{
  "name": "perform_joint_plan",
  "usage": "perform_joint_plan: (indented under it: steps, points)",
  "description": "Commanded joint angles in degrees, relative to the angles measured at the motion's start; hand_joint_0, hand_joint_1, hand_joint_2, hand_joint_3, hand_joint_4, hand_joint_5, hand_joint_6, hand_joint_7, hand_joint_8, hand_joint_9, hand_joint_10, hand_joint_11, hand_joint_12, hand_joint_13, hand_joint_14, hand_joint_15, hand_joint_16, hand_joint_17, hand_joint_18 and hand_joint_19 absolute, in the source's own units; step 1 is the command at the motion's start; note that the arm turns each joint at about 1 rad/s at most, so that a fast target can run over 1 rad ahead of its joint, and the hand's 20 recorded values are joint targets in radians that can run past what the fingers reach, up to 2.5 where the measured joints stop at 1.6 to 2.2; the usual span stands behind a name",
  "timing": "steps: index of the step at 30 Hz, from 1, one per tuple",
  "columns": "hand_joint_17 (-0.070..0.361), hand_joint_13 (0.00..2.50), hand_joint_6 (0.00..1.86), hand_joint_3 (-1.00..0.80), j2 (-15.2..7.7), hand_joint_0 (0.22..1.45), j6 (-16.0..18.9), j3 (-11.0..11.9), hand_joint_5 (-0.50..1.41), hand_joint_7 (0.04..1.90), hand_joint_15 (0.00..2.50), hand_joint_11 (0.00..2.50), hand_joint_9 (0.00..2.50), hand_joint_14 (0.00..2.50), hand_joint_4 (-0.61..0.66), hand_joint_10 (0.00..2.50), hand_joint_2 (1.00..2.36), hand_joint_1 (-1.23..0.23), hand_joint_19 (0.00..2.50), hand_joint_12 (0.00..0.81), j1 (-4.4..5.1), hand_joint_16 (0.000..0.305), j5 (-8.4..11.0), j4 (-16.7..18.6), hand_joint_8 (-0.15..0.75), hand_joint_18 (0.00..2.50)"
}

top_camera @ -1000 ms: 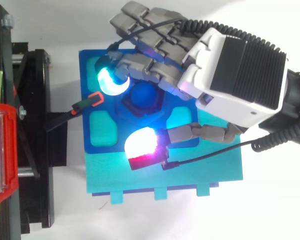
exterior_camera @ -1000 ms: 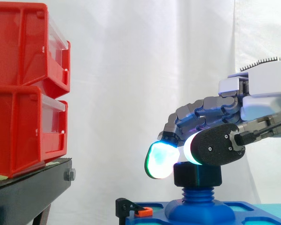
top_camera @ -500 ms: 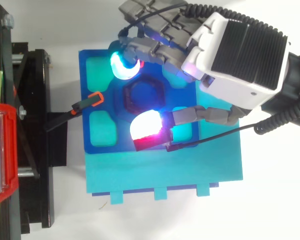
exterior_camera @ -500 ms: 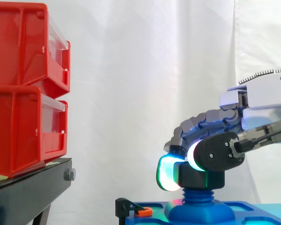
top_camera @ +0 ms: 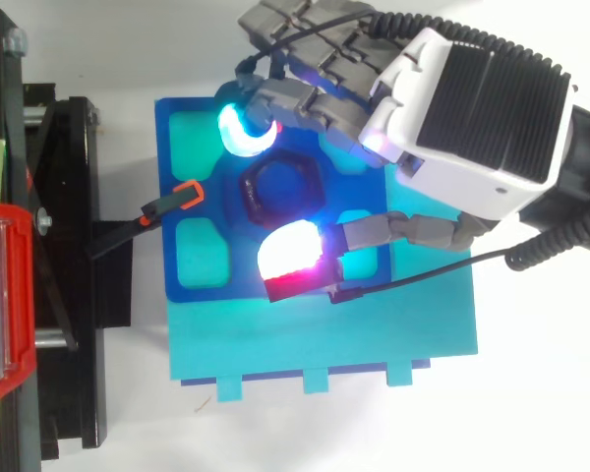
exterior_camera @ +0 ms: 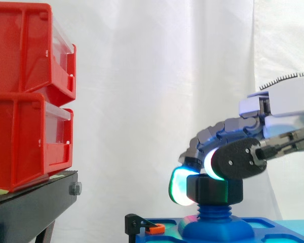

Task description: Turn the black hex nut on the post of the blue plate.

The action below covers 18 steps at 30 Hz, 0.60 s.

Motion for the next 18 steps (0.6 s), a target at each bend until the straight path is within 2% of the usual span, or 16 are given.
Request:
perform_joint_plan:
  steps: [1, 5, 12, 18]
  points:
    - [0.136, 0.12, 0.50, -0.50, -0.1, 0.38, -1.1, 1.7, -0.29, 0.84, 0.07, 0.04, 0.07, 0.00, 0.15, 0.00, 1.00, -0.36, 0.24, 0.396, -0.07, 0.061, -0.06, -0.3, 0.244, 0.09]
    - [0.137, 0.12, 0.50, -0.50, 0.0, 0.38, -2.6, 2.6, -0.29, 0.82, 0.08, 0.02, 0.06, 0.00, 0.15, 0.00, 1.00, -0.37, 0.24, 0.397, -0.33, 0.061, -0.06, -1.2, 0.244, 0.09]
    - [0.138, 0.12, 0.50, -0.50, -0.1, 0.37, -4.4, 2.6, -0.29, 0.82, 0.07, 0.02, 0.06, 0.00, 0.15, 0.00, 1.00, -0.37, 0.25, 0.396, -0.42, 0.061, -0.50, -0.9, 0.241, 0.09]
    - [0.138, 0.12, 0.50, -0.50, -0.1, 0.38, -4.5, 2.6, -0.28, 0.85, 0.07, 0.04, 0.07, 0.00, 0.17, 0.00, 1.00, -0.37, 0.25, 0.395, 0.11, 0.061, -1.38, 0.0, 0.245, 0.09]
